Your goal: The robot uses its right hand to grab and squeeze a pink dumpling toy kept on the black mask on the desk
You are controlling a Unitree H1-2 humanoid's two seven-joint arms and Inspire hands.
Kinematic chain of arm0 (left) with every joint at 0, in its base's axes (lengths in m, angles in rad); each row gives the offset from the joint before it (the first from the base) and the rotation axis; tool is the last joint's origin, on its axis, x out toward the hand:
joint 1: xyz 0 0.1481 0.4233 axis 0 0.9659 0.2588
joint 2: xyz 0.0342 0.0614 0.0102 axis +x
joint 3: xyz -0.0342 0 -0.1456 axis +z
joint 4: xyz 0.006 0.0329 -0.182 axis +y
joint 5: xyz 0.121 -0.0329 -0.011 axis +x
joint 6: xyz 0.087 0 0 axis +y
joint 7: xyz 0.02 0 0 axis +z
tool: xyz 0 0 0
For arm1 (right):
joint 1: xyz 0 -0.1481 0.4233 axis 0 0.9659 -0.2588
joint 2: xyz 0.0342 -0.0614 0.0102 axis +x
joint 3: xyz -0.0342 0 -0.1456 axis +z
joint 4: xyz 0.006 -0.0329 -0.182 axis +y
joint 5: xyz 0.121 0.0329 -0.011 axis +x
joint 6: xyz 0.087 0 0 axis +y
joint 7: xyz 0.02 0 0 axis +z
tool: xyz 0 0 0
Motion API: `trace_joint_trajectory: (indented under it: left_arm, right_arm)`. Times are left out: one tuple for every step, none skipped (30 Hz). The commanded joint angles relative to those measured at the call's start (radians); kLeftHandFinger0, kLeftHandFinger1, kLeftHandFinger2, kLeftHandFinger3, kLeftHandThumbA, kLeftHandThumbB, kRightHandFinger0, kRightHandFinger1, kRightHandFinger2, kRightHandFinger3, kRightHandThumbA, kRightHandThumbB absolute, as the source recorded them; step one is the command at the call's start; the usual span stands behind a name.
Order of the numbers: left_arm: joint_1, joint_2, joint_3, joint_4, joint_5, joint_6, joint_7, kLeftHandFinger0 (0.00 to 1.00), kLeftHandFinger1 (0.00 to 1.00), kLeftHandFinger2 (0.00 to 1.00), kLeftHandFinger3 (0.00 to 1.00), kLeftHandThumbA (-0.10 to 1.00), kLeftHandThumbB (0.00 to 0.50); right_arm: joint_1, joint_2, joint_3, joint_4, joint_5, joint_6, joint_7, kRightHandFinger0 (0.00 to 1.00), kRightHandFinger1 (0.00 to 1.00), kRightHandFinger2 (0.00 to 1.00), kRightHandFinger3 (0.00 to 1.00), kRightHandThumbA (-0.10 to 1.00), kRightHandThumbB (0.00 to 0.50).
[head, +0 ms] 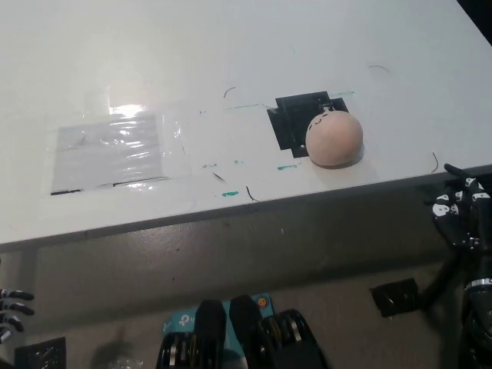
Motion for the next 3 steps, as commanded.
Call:
trace_joint_trajectory:
  left_arm:
    - [-0.002,0.03,0.007,-0.016,0.005,-0.015,0.022,0.0,0.23,0.36,0.43,1.0,0.5]
    - [-0.002,0.032,0.005,-0.013,0.004,-0.02,0.017,0.0,0.23,0.36,0.43,1.0,0.5]
    - [-0.002,0.032,0.005,-0.013,0.004,-0.02,0.017,0.0,0.23,0.36,0.43,1.0,0.5]
  right_arm:
    - [-0.033,-0.012,0.003,-0.016,0.051,0.012,0.024,0.0,0.1,0.36,0.82,-0.04,0.133]
    - [-0.033,-0.013,0.004,-0.016,0.054,0.012,0.026,0.01,0.1,0.36,0.82,-0.04,0.132]
    - [-0.033,-0.013,0.004,-0.016,0.054,0.012,0.026,0.01,0.1,0.36,0.82,-0.04,0.132]
